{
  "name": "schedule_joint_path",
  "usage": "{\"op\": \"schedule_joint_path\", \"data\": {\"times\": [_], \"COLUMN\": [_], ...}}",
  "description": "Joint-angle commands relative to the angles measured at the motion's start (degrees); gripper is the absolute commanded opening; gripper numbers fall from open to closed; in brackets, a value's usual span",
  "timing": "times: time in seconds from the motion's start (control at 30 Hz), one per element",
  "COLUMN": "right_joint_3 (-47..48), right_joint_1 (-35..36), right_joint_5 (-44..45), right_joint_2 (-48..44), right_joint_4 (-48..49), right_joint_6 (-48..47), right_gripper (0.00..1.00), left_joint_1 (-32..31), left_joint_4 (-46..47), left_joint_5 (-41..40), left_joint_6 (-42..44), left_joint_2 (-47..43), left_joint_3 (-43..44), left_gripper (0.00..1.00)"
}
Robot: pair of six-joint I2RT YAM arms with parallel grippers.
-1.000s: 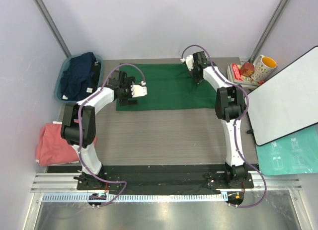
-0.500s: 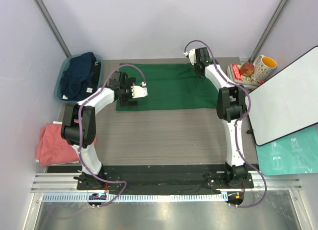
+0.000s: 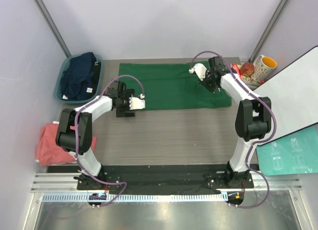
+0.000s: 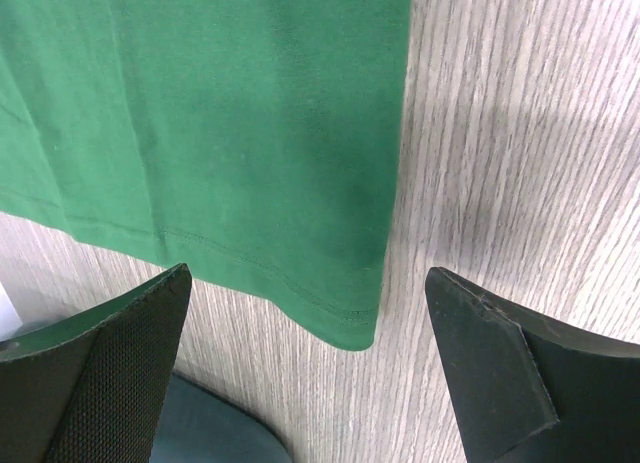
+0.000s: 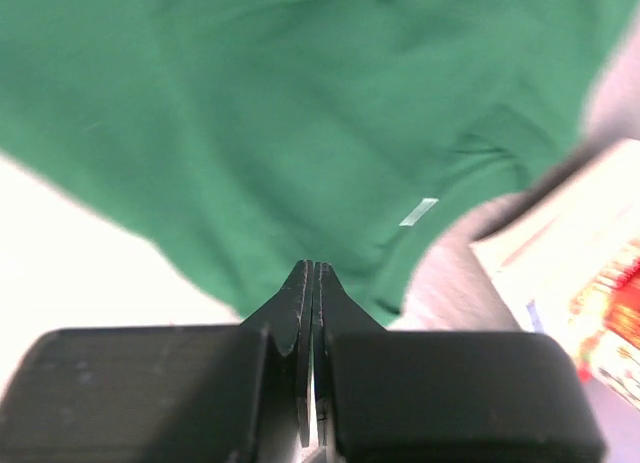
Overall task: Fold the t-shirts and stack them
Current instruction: Fold the flattened tshirt in 1/3 of the way
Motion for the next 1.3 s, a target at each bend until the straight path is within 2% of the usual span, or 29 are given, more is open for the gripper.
{"op": "schedule_joint_path", "data": {"times": [0.0,0.1,0.17,0.2,0.23,0.3,0.33,0.43,0.47,0.6,0.8,1.1,1.27], "right_joint_3": [-4.91,-8.15,-9.31,-8.97,-8.79,-9.48,-10.19,-14.92,-16.24,-22.92,-31.97,-30.42,-27.42], "right_joint_1": [0.43,0.34,0.43,0.43,0.34,0.34,0.34,0.34,0.34,0.34,0.34,-0.36,-0.89], "right_joint_5": [-5.09,-5.01,-5.01,-5.01,-5.10,-4.92,-5.01,-4.84,-4.66,-4.04,-0.53,1.58,1.58], "right_joint_2": [-3.56,-4.35,-3.74,-3.48,-3.48,-5.05,-6.01,-10.85,-11.90,-14.46,-14.46,-5.52,-1.63], "right_joint_4": [-2.53,-2.97,-3.41,-4.37,-4.99,-5.43,-5.35,-3.69,-1.85,0.89,10.55,20.14,20.76], "right_joint_6": [-3.67,-5.69,-6.49,-7.19,-7.72,-10.08,-11.66,-17.20,-18.17,-22.66,-29.33,-30.74,-31.28], "right_gripper": [0.01,0.01,0.01,0.01,0.09,0.30,0.48,0.66,0.67,0.70,0.70,0.70,0.68], "left_joint_1": [0.09,0.18,0.18,0.18,0.18,0.18,0.18,0.18,0.18,0.09,0.09,0.09,0.09], "left_joint_4": [1.68,1.41,1.24,1.24,1.15,-0.69,-1.48,-2.45,-2.63,-3.07,-2.54,-0.17,-0.60], "left_joint_5": [-0.02,0.86,0.78,0.60,0.08,0.16,0.25,0.86,1.47,1.13,0.16,-0.98,-1.16], "left_joint_6": [-0.57,0.31,1.45,1.71,1.80,1.72,1.89,3.38,3.65,4.71,4.44,4.97,5.15], "left_joint_2": [-0.08,0.27,1.06,1.41,1.41,0.63,0.10,-2.36,-2.80,-2.81,-0.17,3.96,5.02], "left_joint_3": [1.24,1.33,1.41,1.50,1.85,2.38,2.38,0.37,-0.16,-2.10,-2.28,-0.87,0.18], "left_gripper": [1.00,0.90,0.80,0.79,0.80,0.89,0.96,1.00,1.00,1.00,1.00,1.00,0.91]}}
